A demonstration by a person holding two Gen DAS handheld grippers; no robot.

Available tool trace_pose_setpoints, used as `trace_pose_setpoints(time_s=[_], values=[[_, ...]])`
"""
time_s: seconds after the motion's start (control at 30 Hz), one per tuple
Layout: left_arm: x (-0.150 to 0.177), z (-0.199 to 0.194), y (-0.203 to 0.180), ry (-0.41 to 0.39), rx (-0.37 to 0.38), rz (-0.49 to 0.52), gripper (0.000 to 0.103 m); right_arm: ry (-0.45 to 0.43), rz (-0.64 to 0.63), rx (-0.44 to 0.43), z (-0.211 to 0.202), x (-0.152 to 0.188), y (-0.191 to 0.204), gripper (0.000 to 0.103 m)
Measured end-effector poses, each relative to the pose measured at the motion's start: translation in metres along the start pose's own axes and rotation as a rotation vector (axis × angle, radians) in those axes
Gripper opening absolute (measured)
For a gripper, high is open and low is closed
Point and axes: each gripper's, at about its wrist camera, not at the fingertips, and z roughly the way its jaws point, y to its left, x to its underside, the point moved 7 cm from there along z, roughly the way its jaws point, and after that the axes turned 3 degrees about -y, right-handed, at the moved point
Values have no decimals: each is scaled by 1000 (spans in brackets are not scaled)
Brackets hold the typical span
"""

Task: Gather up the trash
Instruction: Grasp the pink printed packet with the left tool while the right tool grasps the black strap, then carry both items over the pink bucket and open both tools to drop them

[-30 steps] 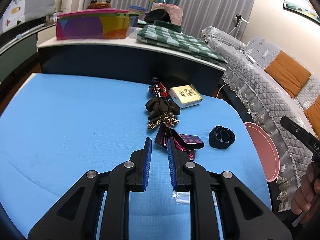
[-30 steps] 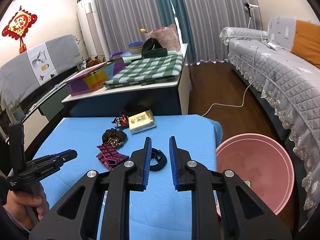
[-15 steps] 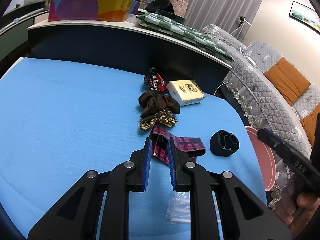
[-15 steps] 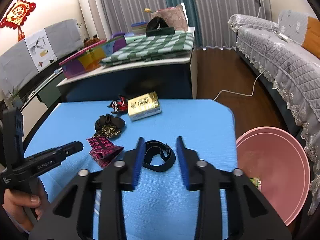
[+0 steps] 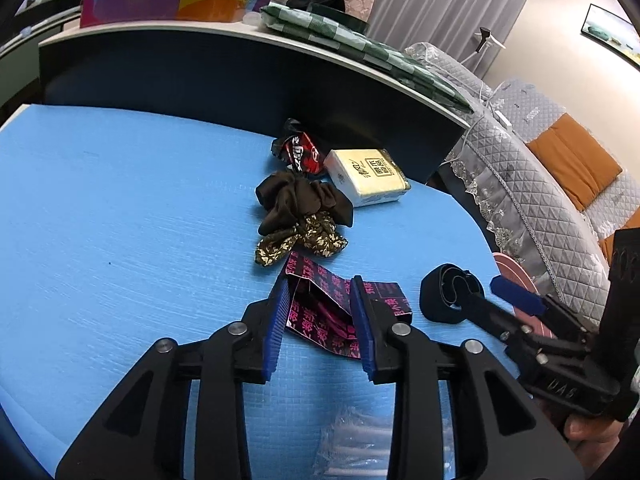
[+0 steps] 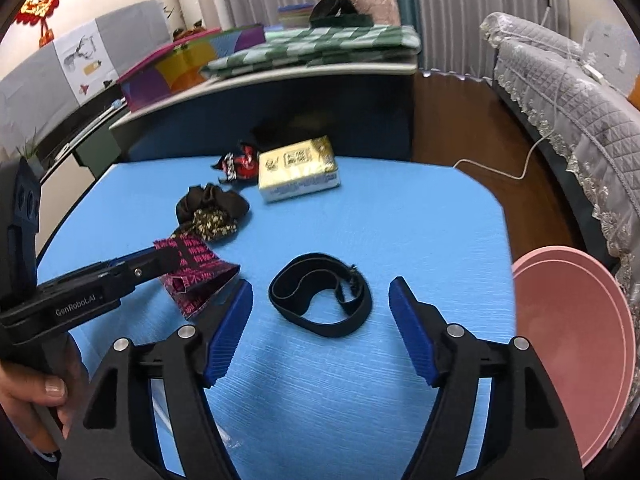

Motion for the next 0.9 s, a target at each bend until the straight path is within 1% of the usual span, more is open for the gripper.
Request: trace_pose_setpoints(time_s=[0.17,0.2,0.23,0.27,0.3,0.4,0.47,0.5,0.57,0.6,0.63,0.67,0.73,0.77,0.9], values=[[-1,3,-1,7,-1,5,31,20,-23,10,10,1,3,71],[0,3,-1,10,-3,8,27,23,-25,11,11,1,3,70],[0,4,-1,13,-3,11,21,27,-26,11,13,1,3,70],[1,3,-2,15,-4,14,20,32,-27,14,15,1,3,70],[1,3,-2,15,-4,18,17,35,-29,20,16,2,3,70],[-1,2,-5,13,-10,37,12,47,-34,32,19,3,2,65],[-2,1,-5,13,-11,43,11,57,-39,44,22,4,2,57],[-2,0,-5,11,-13,45,10,60,-40,47,22,4,1,55],[-3,-1,-5,6,-16,47,8,71,-43,53,23,6,1,44],[-4,-3,-6,4,-17,49,7,76,-50,59,23,7,2,40],[-4,-3,-7,2,-16,51,7,76,-54,62,23,8,1,32],[-4,-4,-7,1,-15,54,6,75,-54,63,22,8,1,26],[-5,-5,-9,-3,-20,68,6,72,-49,62,19,8,0,18],[-5,-6,-10,-5,-23,73,6,68,-48,62,17,7,-1,16],[-6,-10,-16,-20,-34,103,5,33,-39,62,4,2,-1,15]])
